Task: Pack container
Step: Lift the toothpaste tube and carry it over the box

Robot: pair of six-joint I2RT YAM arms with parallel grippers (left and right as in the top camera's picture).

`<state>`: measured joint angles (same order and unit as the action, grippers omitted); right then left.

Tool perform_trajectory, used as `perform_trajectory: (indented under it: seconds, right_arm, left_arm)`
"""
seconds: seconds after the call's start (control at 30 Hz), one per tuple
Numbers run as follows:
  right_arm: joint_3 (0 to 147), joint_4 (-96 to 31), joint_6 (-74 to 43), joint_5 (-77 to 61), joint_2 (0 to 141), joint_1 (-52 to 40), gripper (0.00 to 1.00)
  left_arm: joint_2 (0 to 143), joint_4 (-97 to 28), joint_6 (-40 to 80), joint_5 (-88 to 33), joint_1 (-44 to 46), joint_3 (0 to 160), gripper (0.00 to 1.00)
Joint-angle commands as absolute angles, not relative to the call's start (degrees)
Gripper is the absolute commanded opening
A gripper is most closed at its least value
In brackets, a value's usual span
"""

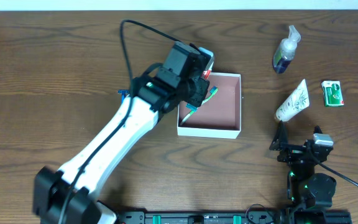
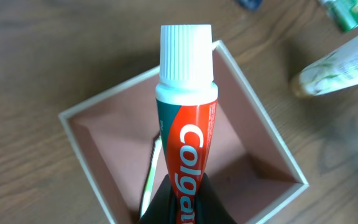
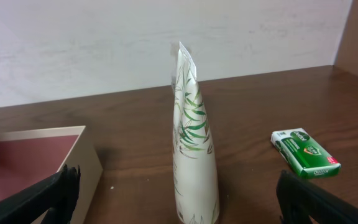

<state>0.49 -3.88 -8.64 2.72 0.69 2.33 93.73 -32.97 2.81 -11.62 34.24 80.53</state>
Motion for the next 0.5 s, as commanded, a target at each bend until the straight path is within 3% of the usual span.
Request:
perform_trajectory:
  seconds: [0.0,0.47]
  right_arm:
    - [0.32,-4.08,-8.05,2.55,0.38,1.76,0.99]
    - [0.32,-4.08,-8.05,2.55,0.38,1.76,0.99]
  left_arm:
    - [97.76,-32.38,2.72,-10.44,34.2,81.12,0.06]
    - [107.66,-30.68,3.16,-9.37,34.2,81.12,0.07]
